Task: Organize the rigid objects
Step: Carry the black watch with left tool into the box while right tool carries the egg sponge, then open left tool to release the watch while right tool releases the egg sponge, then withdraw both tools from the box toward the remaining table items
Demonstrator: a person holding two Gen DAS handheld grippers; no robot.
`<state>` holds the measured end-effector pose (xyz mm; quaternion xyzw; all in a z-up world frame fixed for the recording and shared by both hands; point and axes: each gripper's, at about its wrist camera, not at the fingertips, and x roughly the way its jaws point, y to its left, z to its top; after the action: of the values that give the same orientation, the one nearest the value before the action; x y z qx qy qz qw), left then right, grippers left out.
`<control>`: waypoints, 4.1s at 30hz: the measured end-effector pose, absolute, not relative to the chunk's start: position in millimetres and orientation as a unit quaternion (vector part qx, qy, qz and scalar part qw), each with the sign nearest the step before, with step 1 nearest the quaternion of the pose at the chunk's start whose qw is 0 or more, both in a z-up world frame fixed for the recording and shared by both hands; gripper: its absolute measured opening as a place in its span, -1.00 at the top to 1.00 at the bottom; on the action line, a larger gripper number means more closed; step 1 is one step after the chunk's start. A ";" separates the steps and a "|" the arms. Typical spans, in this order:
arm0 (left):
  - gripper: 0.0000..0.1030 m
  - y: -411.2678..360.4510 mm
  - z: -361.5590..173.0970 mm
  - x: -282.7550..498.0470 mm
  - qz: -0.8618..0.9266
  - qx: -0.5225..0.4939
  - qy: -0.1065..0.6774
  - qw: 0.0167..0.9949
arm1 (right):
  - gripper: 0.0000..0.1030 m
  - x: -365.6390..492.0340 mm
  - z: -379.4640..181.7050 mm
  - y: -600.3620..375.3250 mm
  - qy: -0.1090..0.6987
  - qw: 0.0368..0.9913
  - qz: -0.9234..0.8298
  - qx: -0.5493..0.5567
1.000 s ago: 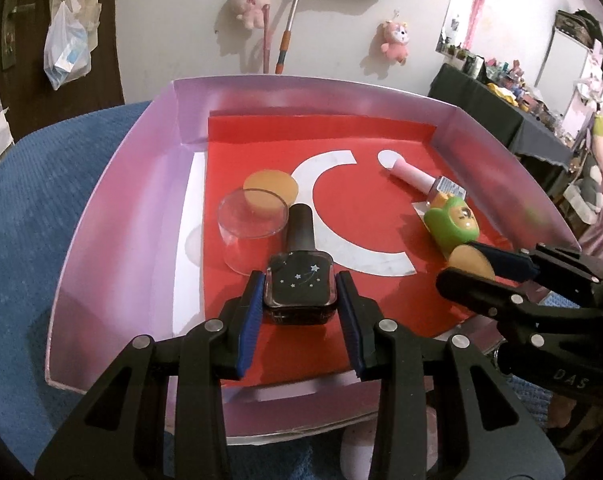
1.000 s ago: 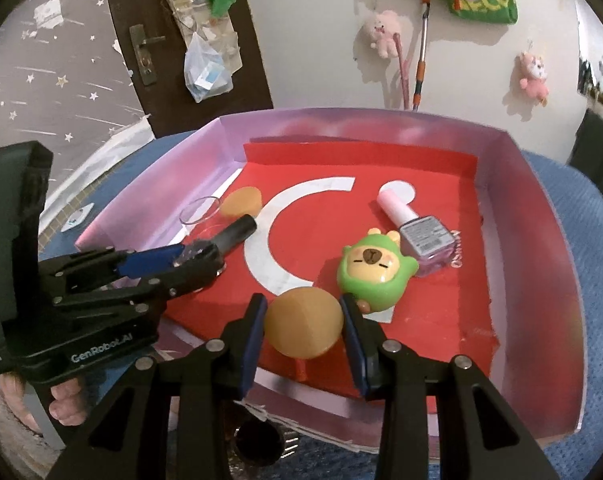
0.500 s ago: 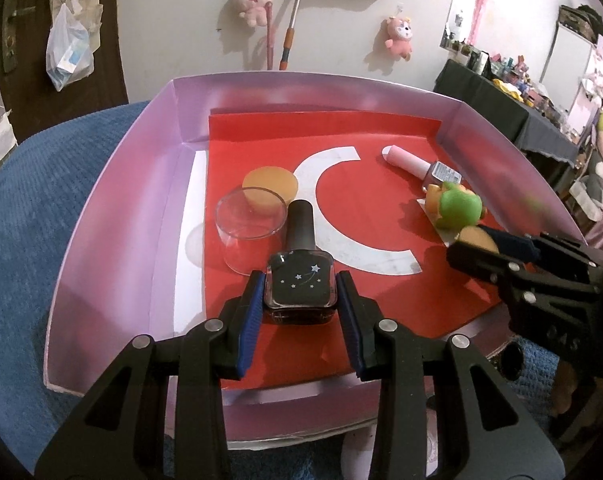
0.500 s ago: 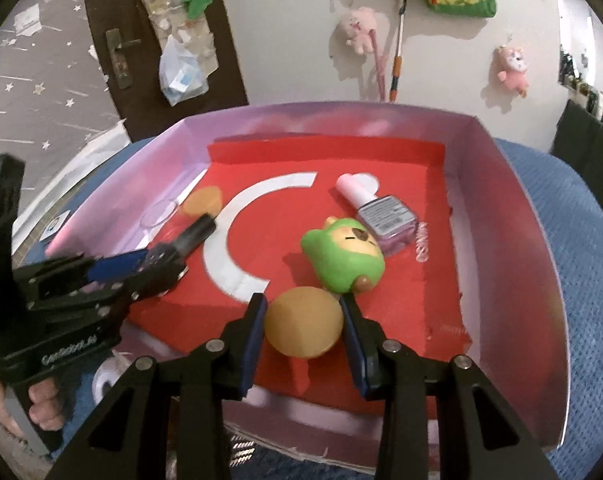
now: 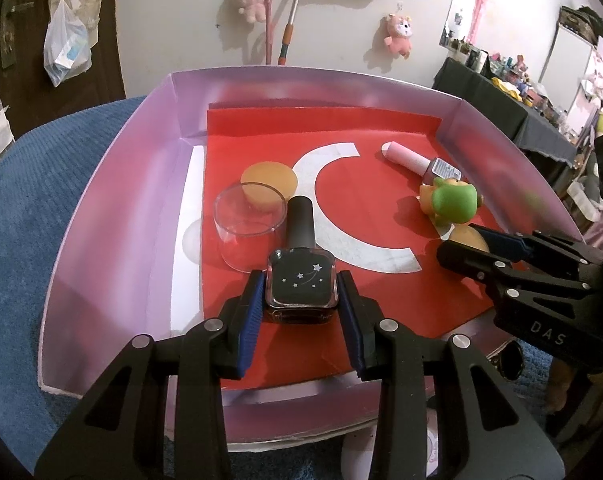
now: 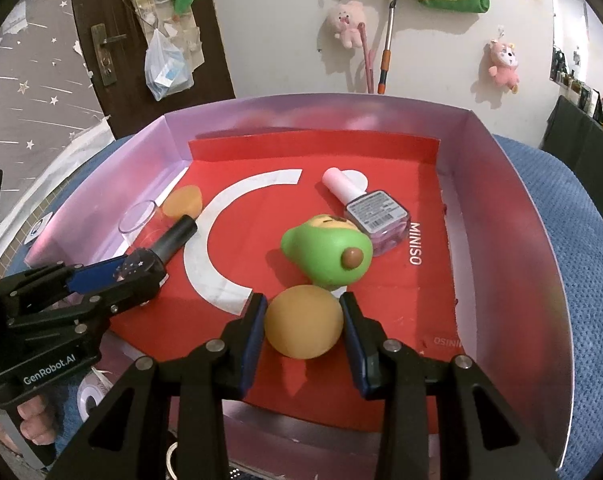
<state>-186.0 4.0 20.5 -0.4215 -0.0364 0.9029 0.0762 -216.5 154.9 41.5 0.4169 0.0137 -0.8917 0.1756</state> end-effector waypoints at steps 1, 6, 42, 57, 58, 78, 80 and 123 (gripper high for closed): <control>0.31 3.6 19.9 -186.7 0.902 -0.424 -0.038 0.077 | 0.22 -216.5 41.5 154.9 0.014 0.175 -0.892 0.417; 0.31 2.8 19.6 -187.5 0.901 -0.425 -0.036 0.076 | 0.22 -215.7 42.4 155.0 0.012 0.176 -0.892 0.417; -0.48 6.4 28.2 -178.0 0.908 -0.412 -0.031 0.075 | -0.24 -203.7 53.2 160.2 -0.010 0.190 -0.894 0.405; -0.94 7.1 57.3 -151.6 0.930 -0.364 -0.011 0.048 | -0.57 -170.5 78.3 166.6 -0.022 0.215 -0.904 0.370; -0.94 5.4 59.2 -151.1 0.931 -0.363 -0.014 0.048 | -0.60 -168.6 79.0 166.8 -0.023 0.216 -0.904 0.369; -1.00 -14.2 67.2 -126.0 0.937 -0.346 -0.046 0.032 | -1.00 -135.5 98.1 175.7 -0.036 0.231 -0.914 0.330; -1.00 -14.1 67.1 -124.4 0.936 -0.347 -0.046 0.032 | -1.00 -133.0 98.6 177.1 -0.040 0.234 -0.914 0.329; -1.00 1.3 44.6 -88.7 0.914 -0.403 -0.021 0.046 | -1.00 -102.2 83.5 185.4 -0.052 0.243 -0.903 0.350</control>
<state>-88.7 1.3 44.6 -0.4030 -0.0213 0.9138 0.0456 -102.2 185.4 83.5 0.3502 -0.0523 -0.9032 0.2427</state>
